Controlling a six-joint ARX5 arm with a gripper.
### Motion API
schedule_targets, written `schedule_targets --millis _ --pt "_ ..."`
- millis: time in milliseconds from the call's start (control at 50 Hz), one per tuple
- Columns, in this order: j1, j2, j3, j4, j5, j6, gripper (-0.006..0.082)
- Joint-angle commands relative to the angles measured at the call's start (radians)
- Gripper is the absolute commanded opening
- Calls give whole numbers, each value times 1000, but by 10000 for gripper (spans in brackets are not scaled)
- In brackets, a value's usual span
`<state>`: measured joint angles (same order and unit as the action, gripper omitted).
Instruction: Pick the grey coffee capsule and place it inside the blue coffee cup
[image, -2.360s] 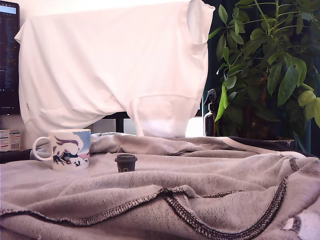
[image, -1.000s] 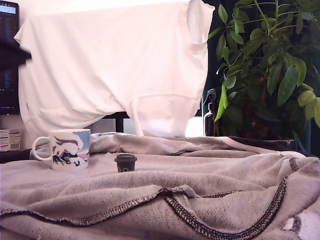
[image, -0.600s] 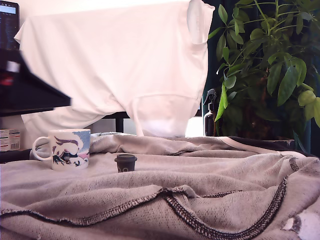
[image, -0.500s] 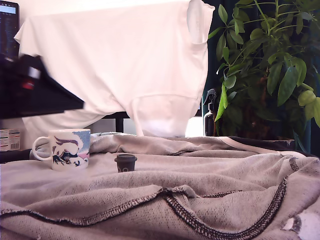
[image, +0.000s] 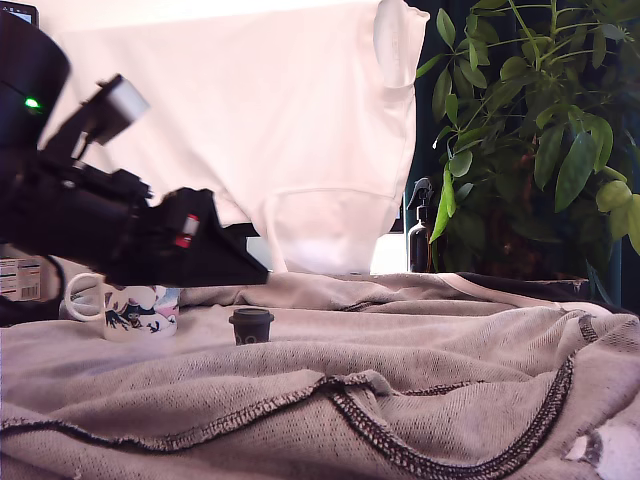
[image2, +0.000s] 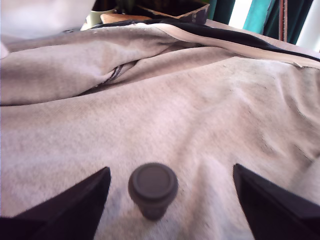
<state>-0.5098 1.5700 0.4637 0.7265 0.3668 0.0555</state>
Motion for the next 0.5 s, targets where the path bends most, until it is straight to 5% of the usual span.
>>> schedule_targets --millis 0,380,480 --pt "-6 50 21 6 6 6 718" --pt "-6 220 151 -30 18 5 717" --pt "-6 224 180 -100 18 5 644"
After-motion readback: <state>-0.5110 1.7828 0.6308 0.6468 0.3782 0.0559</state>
